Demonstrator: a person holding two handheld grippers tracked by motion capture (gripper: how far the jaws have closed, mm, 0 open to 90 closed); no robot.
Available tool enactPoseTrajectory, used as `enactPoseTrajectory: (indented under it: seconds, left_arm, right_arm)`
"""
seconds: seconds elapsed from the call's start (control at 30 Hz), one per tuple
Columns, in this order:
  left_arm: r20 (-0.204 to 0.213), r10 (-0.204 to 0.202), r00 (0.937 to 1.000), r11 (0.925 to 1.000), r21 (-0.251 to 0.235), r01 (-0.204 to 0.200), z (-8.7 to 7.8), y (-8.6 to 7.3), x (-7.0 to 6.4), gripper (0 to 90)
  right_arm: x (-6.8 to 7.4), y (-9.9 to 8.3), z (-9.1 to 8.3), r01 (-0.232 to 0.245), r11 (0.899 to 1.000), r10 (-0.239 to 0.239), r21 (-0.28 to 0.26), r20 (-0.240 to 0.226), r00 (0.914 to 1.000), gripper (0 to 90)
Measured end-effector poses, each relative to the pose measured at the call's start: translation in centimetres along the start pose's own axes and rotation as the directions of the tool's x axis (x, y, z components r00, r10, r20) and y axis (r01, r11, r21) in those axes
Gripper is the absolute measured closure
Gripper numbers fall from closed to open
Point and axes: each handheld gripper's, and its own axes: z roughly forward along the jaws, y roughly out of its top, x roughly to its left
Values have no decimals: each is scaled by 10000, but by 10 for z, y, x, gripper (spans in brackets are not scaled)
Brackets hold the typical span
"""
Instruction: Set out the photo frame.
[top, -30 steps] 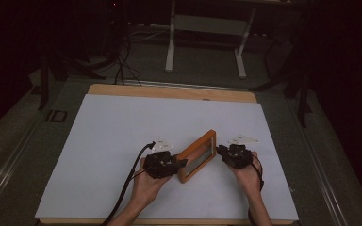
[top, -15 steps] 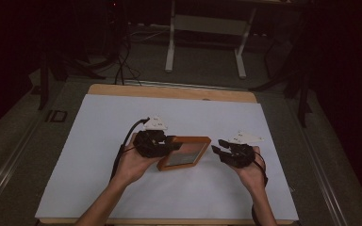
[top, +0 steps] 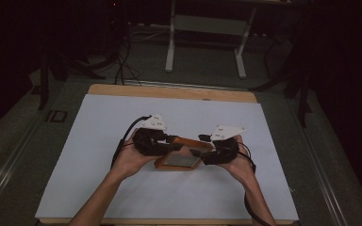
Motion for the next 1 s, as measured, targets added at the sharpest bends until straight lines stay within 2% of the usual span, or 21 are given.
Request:
enactPoseTrajectory:
  seconds: [0.1,0.2,0.27,0.33,0.43,0.57,0.63,0.67,0.73,0.77,0.9,1.0]
  left_arm:
    - [70,261,9996,9996,73,-261,1,2,-2,691]
    - [236,561,9981,9984,95,-564,2,3,-2,689]
    - [327,713,9969,9974,121,-717,2,4,-2,688]
    - [395,632,9972,9979,100,-636,3,4,0,687]
    - [492,557,9972,9984,55,-560,3,3,1,681]
    - [536,386,9978,9993,-32,-385,3,3,3,653]
    - [564,75,9984,9999,-143,-67,4,3,5,627]
    - [564,75,9984,9999,-143,-67,4,3,5,609]
    - [595,-257,9979,9989,-372,279,3,2,8,579]
    - [644,-352,9973,9984,-429,380,3,2,8,580]
    - [403,-498,9979,9972,-530,519,3,1,9,547]
    - [469,-657,9967,9956,-641,686,3,-2,12,499]
  right_arm:
    - [1,9,7,236,9997,-232,69,-531,9983,298]
    - [4,15,12,531,9983,-504,249,-974,9940,300]
    - [5,17,15,652,9974,-608,305,-1294,9897,324]
    - [5,17,17,783,9963,-723,352,-1495,9861,365]
    - [5,16,16,871,9957,-816,322,-1449,9861,399]
    - [3,14,10,912,9955,-861,271,-1515,9847,488]
    - [3,13,8,961,9951,-911,246,-1563,9835,545]
    - [3,13,8,961,9951,-911,246,-1563,9835,545]
    - [3,11,4,1140,9933,-1095,176,-1651,9802,630]
    - [5,10,3,1245,9921,-1203,182,-1533,9808,633]
    - [8,12,3,1503,9883,-1451,275,-1397,9795,656]
    - [10,12,2,1714,9847,-1660,328,-1258,9781,671]
